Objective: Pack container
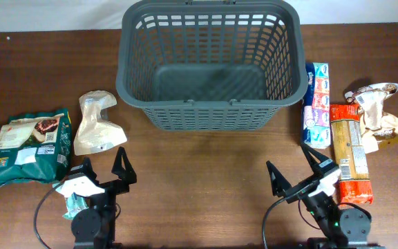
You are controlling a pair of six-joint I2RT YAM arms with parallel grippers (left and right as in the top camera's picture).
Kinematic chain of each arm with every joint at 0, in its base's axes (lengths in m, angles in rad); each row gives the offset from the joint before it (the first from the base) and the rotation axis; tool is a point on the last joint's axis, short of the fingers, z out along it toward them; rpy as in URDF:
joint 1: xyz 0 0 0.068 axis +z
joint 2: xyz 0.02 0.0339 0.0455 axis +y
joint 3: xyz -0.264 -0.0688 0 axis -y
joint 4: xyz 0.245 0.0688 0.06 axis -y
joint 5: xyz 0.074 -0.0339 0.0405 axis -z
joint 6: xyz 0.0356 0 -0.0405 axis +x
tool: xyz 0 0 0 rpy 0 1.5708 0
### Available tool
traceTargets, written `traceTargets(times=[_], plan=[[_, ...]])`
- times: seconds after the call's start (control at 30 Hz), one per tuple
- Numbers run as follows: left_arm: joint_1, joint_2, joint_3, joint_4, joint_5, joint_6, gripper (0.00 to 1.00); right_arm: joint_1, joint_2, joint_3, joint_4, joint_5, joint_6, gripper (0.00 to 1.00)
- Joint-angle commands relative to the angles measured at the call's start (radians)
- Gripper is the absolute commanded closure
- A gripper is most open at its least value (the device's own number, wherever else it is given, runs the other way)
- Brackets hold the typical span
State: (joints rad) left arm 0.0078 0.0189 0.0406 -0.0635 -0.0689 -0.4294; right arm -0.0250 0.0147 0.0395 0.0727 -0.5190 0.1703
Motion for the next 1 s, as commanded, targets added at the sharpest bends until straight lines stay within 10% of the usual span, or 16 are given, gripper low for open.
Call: traceTargets(times=[0.0, 0.33, 0.97], plan=[[0.003, 0.005, 0.091, 0.003, 0.052, 0.043, 0.01, 0.005, 0.003, 0.123, -0.019, -0.019, 0.026, 0.01], [0.003, 0.174, 0.392, -0.037, 0.092, 0.11, 0.01, 0.005, 0.174, 0.554, -0.281, -0.023, -0.001, 0.01], [0.001, 0.601, 1.068, -0.509, 0.215, 0.109, 0.01, 0.005, 0.823, 1.679, -1.299, 0.134, -0.182, 0.01]])
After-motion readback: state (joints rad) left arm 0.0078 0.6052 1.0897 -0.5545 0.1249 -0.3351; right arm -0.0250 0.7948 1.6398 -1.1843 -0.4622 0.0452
